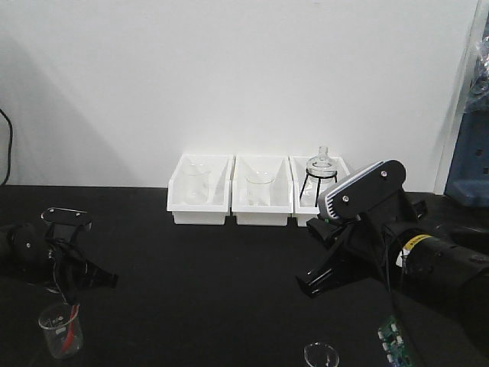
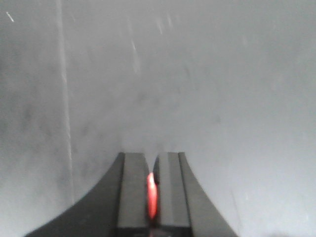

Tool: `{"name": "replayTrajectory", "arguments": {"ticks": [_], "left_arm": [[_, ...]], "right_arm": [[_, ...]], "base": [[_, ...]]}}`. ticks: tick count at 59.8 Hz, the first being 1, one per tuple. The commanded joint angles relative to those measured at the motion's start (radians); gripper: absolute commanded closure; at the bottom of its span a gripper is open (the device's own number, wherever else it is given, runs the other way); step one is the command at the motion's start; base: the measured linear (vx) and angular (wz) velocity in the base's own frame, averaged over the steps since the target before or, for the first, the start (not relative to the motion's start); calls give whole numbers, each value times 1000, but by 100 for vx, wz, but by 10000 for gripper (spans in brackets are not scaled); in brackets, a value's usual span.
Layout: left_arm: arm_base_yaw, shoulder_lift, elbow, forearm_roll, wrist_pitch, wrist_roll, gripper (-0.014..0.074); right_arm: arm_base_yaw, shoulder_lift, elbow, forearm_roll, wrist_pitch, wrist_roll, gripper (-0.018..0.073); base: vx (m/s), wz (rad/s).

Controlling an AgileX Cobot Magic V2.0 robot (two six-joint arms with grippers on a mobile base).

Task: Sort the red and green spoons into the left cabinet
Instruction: 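Grasp the red spoon in its beaker with the left gripper, then lift both spoons out of the beakers and raise the arms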

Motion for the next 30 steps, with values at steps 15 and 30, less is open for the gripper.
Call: {"name": "replayTrajectory", "arguments": {"ticks": [15, 30], "left_arm": [[-8, -190, -34, -43, -78, -1, 601], [-9, -411, -33, -60, -8, -1, 600]], "right_arm": [[-2, -41, -31, 1, -99, -3, 564], [-2, -106, -31, 120, -103, 30, 564]], "base": [[0, 0], [0, 0]]}}
